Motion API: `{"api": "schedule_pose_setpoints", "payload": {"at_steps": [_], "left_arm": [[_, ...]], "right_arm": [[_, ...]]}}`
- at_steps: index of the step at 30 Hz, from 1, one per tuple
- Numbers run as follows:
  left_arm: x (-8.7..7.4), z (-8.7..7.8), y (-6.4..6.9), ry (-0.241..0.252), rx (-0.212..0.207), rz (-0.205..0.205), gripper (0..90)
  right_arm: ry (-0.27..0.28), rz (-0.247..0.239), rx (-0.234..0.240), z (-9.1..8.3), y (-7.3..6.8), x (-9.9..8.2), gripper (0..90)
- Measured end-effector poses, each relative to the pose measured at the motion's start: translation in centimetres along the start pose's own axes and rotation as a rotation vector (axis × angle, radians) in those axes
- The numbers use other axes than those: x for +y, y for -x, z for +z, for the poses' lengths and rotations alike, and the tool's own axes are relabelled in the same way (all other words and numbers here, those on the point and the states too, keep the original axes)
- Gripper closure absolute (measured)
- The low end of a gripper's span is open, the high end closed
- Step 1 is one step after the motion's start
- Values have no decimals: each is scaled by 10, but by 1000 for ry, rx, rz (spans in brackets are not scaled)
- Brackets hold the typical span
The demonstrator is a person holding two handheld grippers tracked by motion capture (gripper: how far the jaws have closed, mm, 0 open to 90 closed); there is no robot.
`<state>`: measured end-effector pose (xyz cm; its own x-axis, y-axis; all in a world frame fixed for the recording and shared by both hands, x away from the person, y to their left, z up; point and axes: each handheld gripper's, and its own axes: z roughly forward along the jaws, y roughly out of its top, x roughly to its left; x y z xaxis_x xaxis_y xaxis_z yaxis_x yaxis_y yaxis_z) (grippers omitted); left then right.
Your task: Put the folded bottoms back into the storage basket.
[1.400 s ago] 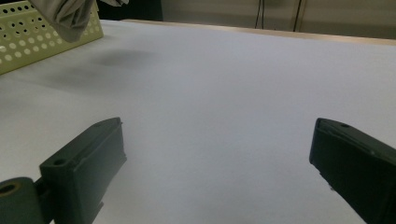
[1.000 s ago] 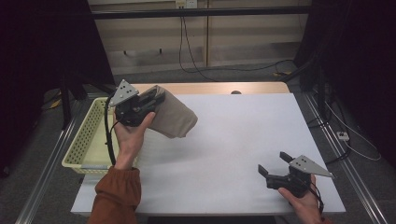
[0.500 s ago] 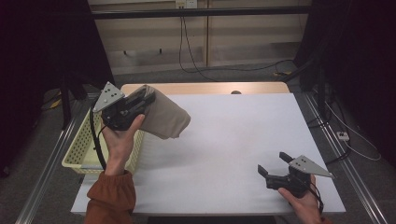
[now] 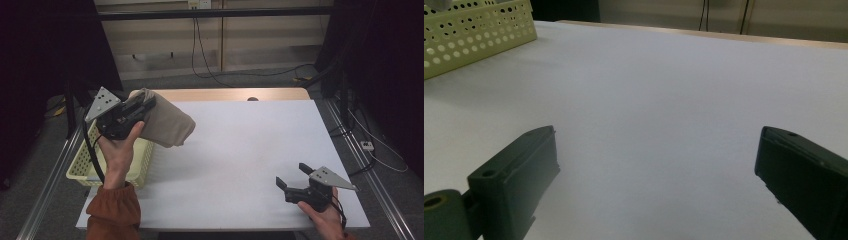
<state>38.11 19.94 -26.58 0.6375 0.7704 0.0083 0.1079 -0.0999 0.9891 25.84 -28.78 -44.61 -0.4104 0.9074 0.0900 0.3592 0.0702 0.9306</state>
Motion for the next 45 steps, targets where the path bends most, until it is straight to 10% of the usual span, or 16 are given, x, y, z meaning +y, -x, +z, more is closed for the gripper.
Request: {"api": "schedule_pose_setpoints", "payload": {"at_steps": [45], "left_arm": [[-3, -60, -57, -4, 148, -51, 830]], "right_arm": [[-1, -11, 13, 0, -2, 1, 34]]}}
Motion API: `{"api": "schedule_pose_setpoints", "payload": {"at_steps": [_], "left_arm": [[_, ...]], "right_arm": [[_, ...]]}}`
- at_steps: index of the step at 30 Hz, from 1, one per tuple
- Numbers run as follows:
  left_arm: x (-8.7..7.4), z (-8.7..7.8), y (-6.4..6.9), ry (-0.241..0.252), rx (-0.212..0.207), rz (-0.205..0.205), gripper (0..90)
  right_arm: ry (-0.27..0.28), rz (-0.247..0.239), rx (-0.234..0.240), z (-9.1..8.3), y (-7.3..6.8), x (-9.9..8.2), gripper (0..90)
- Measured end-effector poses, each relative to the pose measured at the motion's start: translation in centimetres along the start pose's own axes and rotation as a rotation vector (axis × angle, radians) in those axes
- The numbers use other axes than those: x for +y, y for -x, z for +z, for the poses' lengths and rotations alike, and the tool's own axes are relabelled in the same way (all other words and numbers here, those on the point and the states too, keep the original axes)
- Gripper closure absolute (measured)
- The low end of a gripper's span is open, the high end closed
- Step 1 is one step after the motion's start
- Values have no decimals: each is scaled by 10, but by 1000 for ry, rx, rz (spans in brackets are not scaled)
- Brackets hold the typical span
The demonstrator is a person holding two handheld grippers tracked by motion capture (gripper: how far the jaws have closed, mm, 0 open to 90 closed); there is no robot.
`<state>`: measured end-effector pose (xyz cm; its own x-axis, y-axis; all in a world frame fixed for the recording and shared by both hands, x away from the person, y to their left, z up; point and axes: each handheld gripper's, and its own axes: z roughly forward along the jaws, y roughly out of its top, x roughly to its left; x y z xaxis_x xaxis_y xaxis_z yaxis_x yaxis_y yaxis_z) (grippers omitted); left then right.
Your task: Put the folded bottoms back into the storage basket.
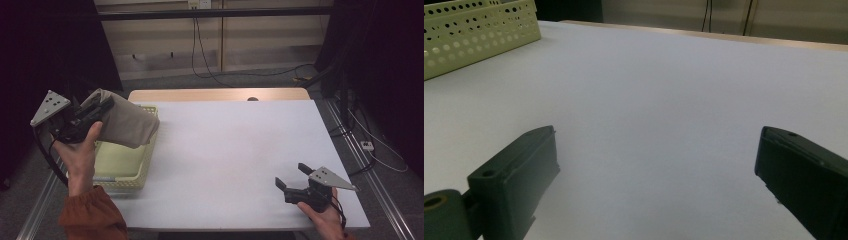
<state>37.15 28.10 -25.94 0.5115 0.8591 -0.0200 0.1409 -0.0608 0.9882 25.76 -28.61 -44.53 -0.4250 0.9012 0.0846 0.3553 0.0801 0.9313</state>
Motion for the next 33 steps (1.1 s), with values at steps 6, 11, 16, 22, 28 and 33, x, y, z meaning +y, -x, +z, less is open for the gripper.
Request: {"api": "schedule_pose_setpoints", "payload": {"at_steps": [6, 11, 16, 22, 28, 33], "left_arm": [[-4, -3, -9, -19, 12, -9, 830], [-9, -2, -16, -46, 25, -21, 830], [-15, -1, -26, -70, 22, -42, 829], [-23, 1, -35, -95, 31, -61, 829], [-35, 5, -47, -129, 39, -83, 829], [-40, 9, -51, -181, 6, -73, 829]], "right_arm": [[0, 2, 0, 0, 1, 0, 34], [-1, 5, 1, 0, 0, 0, 33], [-2, 5, 0, 0, 1, 0, 33], [0, 5, -1, 0, 1, 0, 33], [-2, 1, 2, 0, 0, 0, 33], [-6, 1, 5, 0, 0, 0, 33]]}}
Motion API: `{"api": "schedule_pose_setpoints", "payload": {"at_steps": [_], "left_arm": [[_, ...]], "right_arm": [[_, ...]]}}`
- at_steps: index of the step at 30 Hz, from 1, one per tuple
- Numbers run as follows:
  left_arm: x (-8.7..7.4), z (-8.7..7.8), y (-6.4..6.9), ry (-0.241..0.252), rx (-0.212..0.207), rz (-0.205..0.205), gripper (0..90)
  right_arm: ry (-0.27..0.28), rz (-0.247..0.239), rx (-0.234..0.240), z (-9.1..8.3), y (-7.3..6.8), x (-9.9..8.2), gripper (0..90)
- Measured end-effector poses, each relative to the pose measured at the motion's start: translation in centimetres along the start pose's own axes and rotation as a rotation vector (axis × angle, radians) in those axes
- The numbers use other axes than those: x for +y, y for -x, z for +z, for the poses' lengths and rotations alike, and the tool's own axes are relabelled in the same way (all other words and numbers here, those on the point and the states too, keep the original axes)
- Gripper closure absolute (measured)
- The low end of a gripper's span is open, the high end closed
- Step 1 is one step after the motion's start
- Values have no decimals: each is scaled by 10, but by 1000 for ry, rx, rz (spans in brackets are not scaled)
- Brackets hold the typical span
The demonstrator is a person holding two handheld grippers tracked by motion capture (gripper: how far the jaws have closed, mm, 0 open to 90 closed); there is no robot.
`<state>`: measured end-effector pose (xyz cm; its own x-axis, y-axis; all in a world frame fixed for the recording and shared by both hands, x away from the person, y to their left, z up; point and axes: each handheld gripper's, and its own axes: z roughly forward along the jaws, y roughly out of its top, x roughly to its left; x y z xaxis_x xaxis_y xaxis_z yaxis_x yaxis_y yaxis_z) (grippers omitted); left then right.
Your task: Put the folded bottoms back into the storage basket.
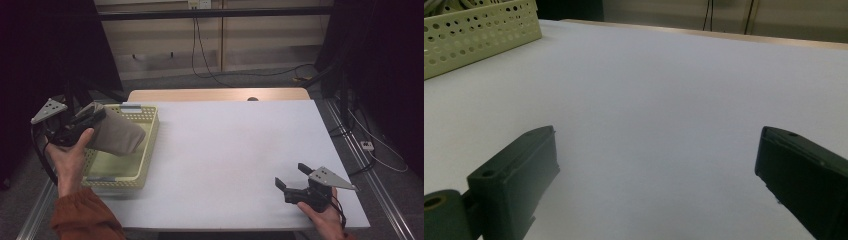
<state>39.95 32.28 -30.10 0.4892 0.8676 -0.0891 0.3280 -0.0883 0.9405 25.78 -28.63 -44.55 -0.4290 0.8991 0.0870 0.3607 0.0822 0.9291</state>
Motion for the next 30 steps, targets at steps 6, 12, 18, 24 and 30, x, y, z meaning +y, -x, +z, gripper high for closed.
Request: {"api": "schedule_pose_setpoints", "payload": {"at_steps": [6, 12, 18, 24, 30], "left_arm": [[-5, 4, -5, -61, 15, -19, 828], [-11, 10, -11, -107, 19, -16, 828], [-15, 13, -15, -125, 0, -43, 827], [-15, 17, -13, -141, -25, -39, 826], [-22, 23, -20, -187, 27, -56, 825]], "right_arm": [[4, 5, -3, 0, 0, 1, 33], [3, 4, -2, 0, 1, 1, 33], [5, 6, -3, 0, 1, 1, 33], [3, 5, -2, 0, 1, 1, 33], [5, 5, -5, 0, 1, 0, 33]]}}
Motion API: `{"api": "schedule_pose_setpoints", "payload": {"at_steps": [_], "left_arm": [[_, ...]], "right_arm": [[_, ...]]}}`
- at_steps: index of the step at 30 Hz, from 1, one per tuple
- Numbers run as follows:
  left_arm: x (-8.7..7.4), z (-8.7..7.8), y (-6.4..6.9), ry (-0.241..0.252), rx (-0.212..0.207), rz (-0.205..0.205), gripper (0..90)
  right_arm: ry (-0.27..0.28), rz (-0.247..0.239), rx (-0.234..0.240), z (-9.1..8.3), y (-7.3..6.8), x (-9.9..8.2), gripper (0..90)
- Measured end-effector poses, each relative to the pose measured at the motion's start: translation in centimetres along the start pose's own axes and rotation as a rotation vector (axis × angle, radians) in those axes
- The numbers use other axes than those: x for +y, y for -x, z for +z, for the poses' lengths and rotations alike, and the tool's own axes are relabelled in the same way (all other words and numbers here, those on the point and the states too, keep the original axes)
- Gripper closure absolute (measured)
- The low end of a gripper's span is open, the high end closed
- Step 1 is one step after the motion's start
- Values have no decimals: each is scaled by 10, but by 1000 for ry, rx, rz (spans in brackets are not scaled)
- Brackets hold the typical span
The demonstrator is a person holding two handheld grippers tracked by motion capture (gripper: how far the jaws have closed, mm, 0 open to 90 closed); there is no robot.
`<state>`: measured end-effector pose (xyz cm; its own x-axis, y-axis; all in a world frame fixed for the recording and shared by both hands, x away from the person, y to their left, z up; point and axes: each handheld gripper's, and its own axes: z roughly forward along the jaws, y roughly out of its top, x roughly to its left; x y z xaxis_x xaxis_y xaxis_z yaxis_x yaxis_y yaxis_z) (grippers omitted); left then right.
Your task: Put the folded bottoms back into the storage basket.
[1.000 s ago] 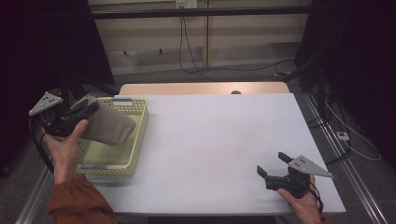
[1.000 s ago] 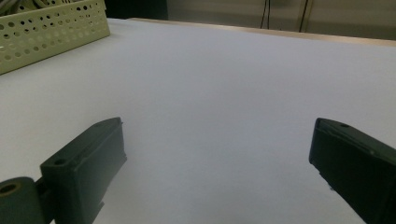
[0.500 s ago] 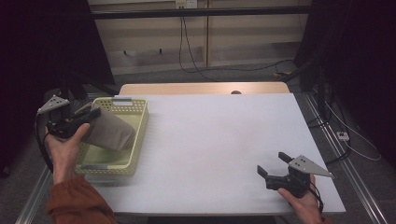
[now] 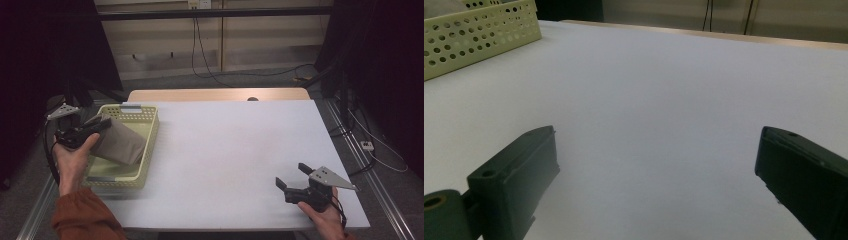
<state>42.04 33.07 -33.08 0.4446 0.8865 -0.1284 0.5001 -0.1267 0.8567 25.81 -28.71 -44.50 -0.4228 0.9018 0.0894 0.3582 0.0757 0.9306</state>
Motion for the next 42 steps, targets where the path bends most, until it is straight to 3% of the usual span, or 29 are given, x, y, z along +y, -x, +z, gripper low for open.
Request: {"api": "schedule_pose_setpoints", "payload": {"at_steps": [3, 5, 11, 15, 19, 26, 31, 34, 42], "left_arm": [[-5, 3, -6, -31, 28, -17, 825], [-7, 5, -9, -60, 57, -7, 824], [-13, 12, -16, -76, 78, -37, 824], [-18, 18, -22, -61, 39, -76, 824], [-18, 25, -21, -49, 24, -78, 823], [-8, 42, -5, -45, -33, -23, 823], [-5, 52, 0, -16, -76, -21, 823], [-5, 57, -3, -47, -7, -9, 823], [-10, 61, -22, -107, 114, -29, 819]], "right_arm": [[-3, -1, 2, 0, 0, 0, 33], [-1, -3, 3, 0, 0, 0, 33], [0, -1, 1, 0, 0, 0, 32], [-1, -1, 2, 0, -1, 0, 33], [-2, 0, 2, 0, 0, 0, 33], [-4, -3, 2, 1, 0, 0, 33], [-6, -3, 2, 1, 0, 0, 33], [-3, -1, 1, 0, 0, 0, 33], [-8, 2, -3, 1, 0, 0, 33]]}}
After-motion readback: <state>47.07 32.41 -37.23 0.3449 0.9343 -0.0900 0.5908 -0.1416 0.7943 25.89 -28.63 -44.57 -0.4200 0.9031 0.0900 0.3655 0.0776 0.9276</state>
